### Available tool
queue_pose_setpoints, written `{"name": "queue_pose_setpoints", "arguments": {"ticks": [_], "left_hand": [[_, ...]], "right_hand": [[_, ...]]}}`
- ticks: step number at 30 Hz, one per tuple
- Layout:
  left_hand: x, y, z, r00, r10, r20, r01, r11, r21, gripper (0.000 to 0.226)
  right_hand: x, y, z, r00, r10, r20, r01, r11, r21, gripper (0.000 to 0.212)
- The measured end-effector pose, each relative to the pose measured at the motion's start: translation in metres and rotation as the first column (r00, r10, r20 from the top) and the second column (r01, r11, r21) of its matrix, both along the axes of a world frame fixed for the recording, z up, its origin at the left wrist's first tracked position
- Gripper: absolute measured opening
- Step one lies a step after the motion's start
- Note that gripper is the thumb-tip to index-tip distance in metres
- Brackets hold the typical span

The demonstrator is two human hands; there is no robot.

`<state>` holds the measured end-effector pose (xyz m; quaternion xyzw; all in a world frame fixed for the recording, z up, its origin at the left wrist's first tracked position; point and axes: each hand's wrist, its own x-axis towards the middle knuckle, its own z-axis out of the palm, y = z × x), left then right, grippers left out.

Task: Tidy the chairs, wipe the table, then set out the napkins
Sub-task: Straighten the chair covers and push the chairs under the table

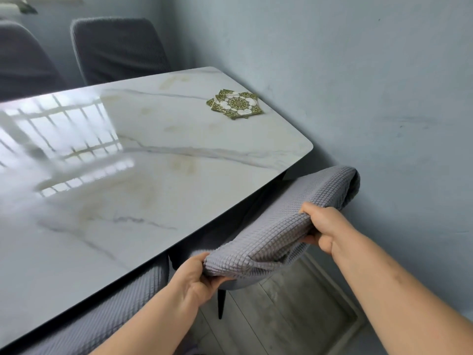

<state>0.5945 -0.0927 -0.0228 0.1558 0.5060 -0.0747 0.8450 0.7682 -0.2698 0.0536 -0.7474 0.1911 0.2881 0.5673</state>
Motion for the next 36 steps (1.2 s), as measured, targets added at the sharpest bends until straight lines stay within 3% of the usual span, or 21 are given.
{"name": "queue_pose_setpoints", "arguments": {"ticks": [20,27,32,36], "left_hand": [[0.015,0.013,-0.04,0.987,0.098,-0.125,-0.095,0.995,0.027,0.019],[0.013,-0.012,-0.033,0.986,-0.033,-0.163,0.033,0.999,-0.004,0.018],[0.012,-0.027,-0.036,0.986,-0.036,-0.164,0.036,0.999,-0.001,0.017],[0.01,-0.04,-0.043,0.982,-0.073,-0.174,0.079,0.996,0.03,0.021]], "right_hand": [[0.012,0.01,-0.053,0.999,-0.037,-0.004,0.037,0.997,0.063,0.015],[-0.003,-0.016,-0.065,0.997,-0.072,-0.037,0.074,0.996,0.053,0.013],[-0.008,-0.029,-0.071,0.993,-0.107,-0.058,0.11,0.993,0.048,0.011],[-0.016,-0.041,-0.077,0.987,-0.127,-0.103,0.134,0.989,0.063,0.024]]}}
